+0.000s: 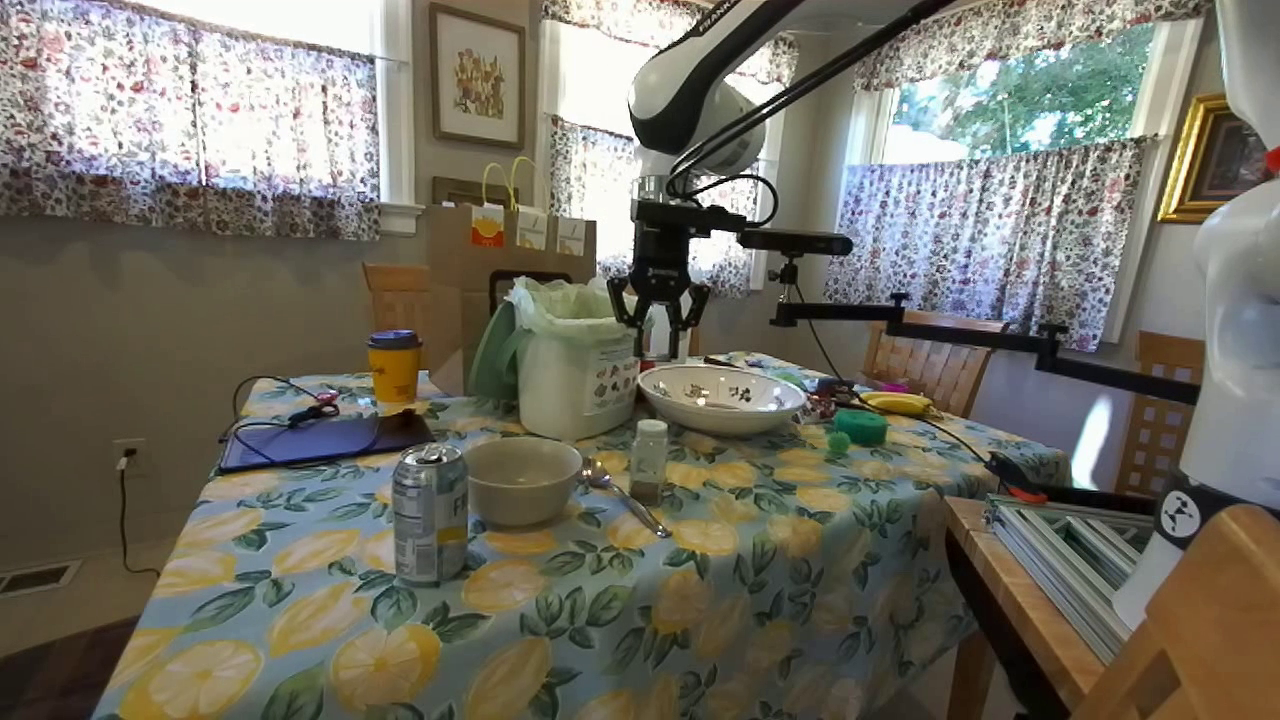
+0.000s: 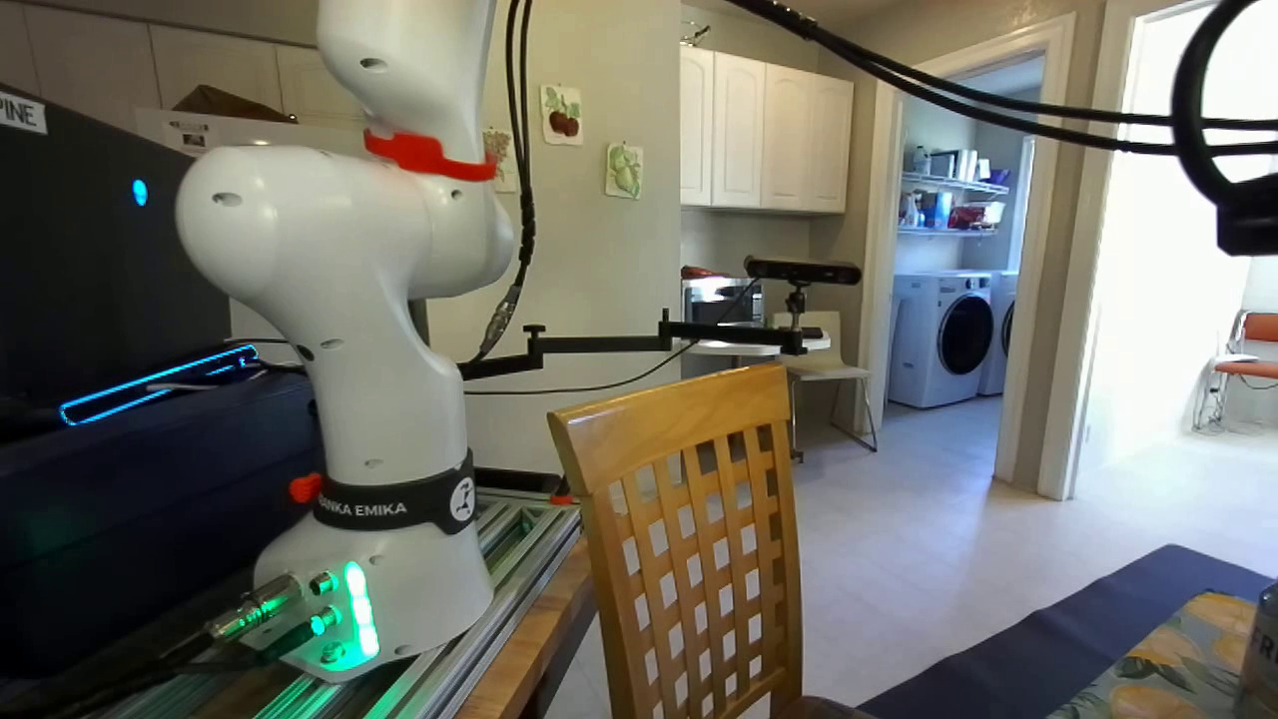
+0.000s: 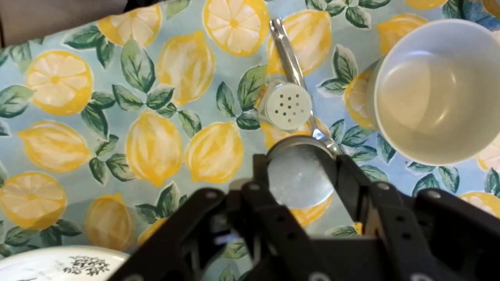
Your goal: Put the lid on the bottle
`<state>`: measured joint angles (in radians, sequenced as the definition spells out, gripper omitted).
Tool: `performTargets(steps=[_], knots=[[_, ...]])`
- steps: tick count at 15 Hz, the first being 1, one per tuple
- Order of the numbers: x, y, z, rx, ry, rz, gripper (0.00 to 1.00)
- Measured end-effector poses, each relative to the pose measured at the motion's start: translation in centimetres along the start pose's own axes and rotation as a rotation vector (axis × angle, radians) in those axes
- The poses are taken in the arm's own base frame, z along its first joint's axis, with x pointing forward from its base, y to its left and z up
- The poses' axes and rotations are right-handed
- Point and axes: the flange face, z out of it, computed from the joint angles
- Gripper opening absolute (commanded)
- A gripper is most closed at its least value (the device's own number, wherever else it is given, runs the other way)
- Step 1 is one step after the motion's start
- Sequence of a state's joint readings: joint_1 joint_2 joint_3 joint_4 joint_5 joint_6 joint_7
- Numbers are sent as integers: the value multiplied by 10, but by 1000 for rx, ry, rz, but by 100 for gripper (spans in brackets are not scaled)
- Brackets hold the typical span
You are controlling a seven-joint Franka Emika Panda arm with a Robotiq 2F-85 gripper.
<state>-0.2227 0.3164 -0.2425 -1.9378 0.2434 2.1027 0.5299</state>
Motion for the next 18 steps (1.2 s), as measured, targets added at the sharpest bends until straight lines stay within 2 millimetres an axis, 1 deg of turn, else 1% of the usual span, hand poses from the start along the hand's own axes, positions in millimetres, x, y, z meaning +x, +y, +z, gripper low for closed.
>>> performTargets(steps=[4,11,15,18], knots=[[-1,-1,1,0,1,-3,22],[-10,-8,9,-9,-7,-27,22],[-12,-6,14,-13,-12,-45,22],[-13,-2,22,-19,-15,-56,22]])
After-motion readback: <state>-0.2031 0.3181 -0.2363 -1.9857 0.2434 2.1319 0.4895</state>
